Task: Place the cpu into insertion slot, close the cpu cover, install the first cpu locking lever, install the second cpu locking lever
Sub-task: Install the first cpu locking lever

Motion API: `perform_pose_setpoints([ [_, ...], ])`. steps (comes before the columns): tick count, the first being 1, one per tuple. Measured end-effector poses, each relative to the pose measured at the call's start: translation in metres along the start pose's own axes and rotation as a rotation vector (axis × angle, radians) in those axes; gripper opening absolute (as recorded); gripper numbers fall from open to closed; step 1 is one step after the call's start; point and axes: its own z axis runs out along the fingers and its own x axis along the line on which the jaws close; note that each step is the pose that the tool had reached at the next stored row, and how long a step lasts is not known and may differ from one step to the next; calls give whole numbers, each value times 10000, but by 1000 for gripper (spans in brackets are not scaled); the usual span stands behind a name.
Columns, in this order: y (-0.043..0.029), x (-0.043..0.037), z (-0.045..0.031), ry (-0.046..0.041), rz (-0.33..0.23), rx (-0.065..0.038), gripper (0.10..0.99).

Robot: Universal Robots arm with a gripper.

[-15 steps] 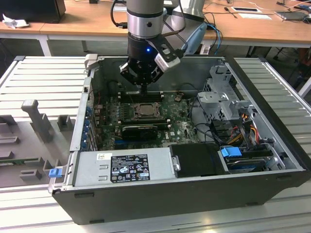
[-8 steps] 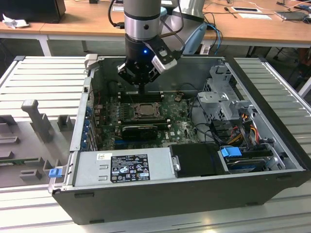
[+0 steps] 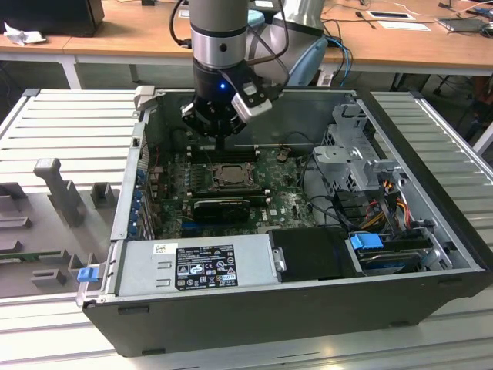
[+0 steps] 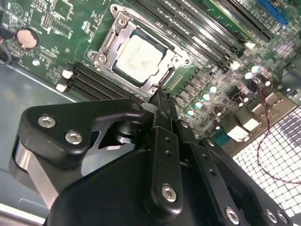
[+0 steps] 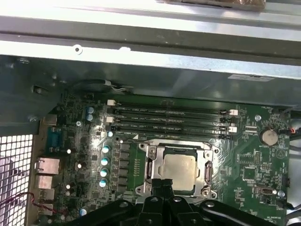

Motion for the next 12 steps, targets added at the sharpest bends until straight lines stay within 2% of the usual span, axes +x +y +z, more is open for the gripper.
perform_pose_setpoints([
  [12,10,134,5,-3,3,-2,106],
])
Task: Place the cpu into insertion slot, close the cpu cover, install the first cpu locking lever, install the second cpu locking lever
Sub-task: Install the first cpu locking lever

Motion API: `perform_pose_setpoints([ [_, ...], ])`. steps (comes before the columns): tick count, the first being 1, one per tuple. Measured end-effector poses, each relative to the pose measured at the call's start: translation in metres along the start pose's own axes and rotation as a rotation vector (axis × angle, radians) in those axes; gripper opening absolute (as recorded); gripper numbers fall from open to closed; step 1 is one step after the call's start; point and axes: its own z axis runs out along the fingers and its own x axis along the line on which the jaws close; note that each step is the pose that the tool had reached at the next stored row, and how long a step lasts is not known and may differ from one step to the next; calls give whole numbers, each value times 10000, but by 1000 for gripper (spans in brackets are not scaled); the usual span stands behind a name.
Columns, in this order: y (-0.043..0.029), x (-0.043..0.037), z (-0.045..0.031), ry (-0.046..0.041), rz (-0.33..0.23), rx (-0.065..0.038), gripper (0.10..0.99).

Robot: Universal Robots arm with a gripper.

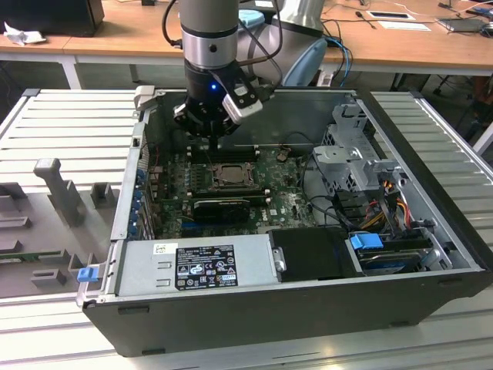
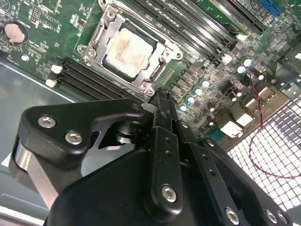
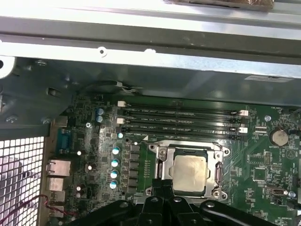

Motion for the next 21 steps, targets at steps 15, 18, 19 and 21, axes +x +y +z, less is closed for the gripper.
perform_pose_setpoints([
  [15,6,102,8,-20,384,11,106],
  [18,7,128,27,-32,569,14,106],
  [19,8,149,34,-32,569,15,106],
  [21,11,185,43,-31,567,16,106],
])
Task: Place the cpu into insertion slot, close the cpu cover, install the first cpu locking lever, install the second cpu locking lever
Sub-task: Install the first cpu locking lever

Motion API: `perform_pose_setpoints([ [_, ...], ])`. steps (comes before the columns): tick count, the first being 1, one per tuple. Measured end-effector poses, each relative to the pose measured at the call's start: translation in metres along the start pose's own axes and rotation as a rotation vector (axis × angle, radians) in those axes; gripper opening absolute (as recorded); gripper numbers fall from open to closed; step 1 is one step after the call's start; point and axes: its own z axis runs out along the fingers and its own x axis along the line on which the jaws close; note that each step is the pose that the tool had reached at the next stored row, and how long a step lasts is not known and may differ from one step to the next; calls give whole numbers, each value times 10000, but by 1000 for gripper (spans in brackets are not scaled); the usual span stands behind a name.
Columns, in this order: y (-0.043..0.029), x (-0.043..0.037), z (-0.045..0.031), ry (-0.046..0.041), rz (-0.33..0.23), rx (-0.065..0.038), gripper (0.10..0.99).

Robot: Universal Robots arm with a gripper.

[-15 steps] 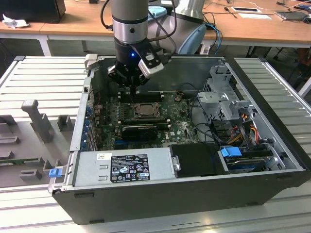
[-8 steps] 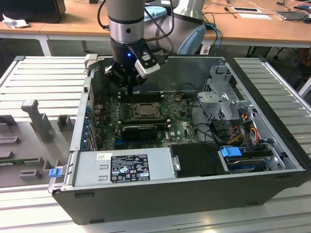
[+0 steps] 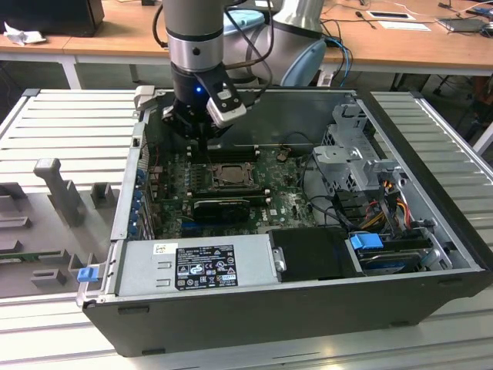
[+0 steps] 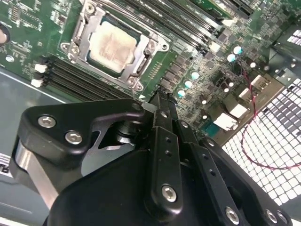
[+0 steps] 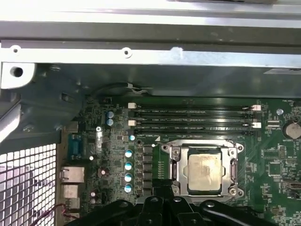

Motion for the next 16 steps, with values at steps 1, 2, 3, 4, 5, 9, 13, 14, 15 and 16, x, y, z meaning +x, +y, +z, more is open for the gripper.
perform_pose_setpoints([
  [1,3,23,2,0,0,-1,106],
  [2,5,49,3,0,1,-1,106],
  [3,9,64,5,-2,2,-2,106],
  [4,15,86,7,-1,2,-1,106],
  [5,19,101,10,-1,1,-2,106],
  [9,87,137,31,0,2,0,106],
  [13,201,150,63,0,2,-1,106],
  [14,223,153,71,-1,2,-1,106],
  [15,237,153,78,-1,1,-2,106],
  [16,246,153,81,-1,2,-1,106],
])
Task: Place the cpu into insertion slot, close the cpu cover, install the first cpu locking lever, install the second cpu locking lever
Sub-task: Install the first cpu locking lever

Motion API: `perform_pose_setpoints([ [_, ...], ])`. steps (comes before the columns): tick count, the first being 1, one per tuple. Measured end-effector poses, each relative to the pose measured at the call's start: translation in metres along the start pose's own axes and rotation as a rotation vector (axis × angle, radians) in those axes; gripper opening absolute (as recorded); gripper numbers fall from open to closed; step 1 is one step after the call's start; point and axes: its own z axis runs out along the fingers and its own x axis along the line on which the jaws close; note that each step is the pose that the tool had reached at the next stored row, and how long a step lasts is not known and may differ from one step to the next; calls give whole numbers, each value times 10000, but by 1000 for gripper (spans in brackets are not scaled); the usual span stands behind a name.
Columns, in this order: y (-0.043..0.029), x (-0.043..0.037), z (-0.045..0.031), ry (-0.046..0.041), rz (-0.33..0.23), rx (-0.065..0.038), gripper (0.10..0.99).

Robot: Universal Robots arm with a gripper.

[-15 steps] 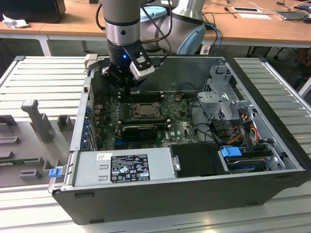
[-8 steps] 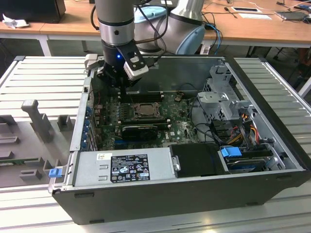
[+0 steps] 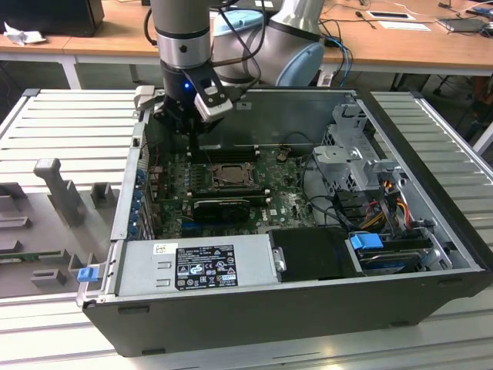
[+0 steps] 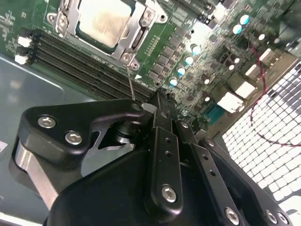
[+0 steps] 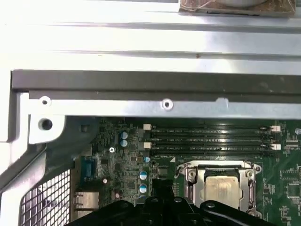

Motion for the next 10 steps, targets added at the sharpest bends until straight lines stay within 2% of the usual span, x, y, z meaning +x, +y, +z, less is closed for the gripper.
perform_pose_setpoints([
  [7,77,-1,10,-1,0,0,106],
  [10,100,-35,12,1,-1,0,106],
])
